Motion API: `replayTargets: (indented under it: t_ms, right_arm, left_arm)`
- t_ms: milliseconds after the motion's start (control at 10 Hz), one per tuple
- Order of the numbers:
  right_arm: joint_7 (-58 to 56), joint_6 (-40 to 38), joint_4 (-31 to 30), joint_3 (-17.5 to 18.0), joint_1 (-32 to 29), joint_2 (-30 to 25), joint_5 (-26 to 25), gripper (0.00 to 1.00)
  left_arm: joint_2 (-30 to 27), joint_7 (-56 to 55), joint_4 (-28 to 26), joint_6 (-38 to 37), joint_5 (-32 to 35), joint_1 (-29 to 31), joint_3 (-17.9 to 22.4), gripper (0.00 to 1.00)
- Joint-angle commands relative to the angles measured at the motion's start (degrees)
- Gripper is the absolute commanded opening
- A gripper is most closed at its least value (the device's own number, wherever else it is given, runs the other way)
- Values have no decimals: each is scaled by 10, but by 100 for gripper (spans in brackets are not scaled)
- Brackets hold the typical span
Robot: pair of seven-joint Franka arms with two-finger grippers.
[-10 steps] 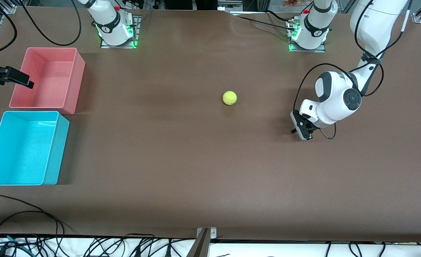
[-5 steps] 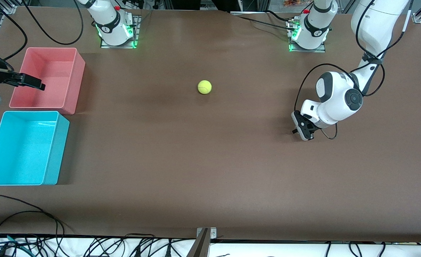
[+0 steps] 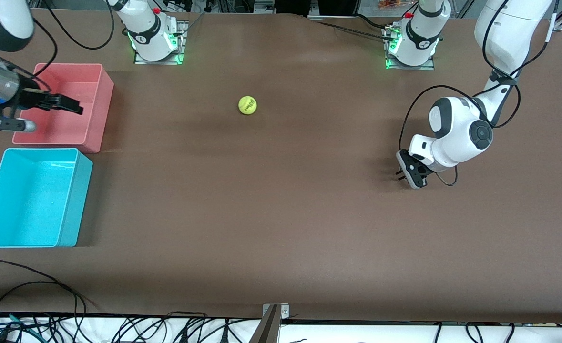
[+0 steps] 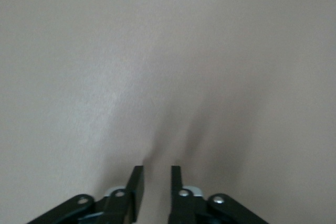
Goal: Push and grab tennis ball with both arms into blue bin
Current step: 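Reach the right gripper to the ball while the left gripper draws back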
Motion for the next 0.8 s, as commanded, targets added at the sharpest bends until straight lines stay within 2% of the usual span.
replayTargets:
  t_ms: [0,100,399,598,698]
  right_arm:
    - [-4,26,-71,60,-3,-25,12,100]
    - [2,35,-88,75,-2,-25,15,100]
    - [4,42,-129,148,-2,-10,27,100]
    - [5,36,-131,189,-2,1,81,100]
    - [6,39,-138,231,-2,12,86,100]
  left_arm:
    - [-32,4,-3,-43,7,22,17,59]
    - [-34,8,-6,-46,7,24,26,100]
    - [-47,11,-16,-50,6,35,38,100]
    - [-68,9,-32,-52,6,37,49,100]
    - [-96,9,-42,-61,6,53,49,100]
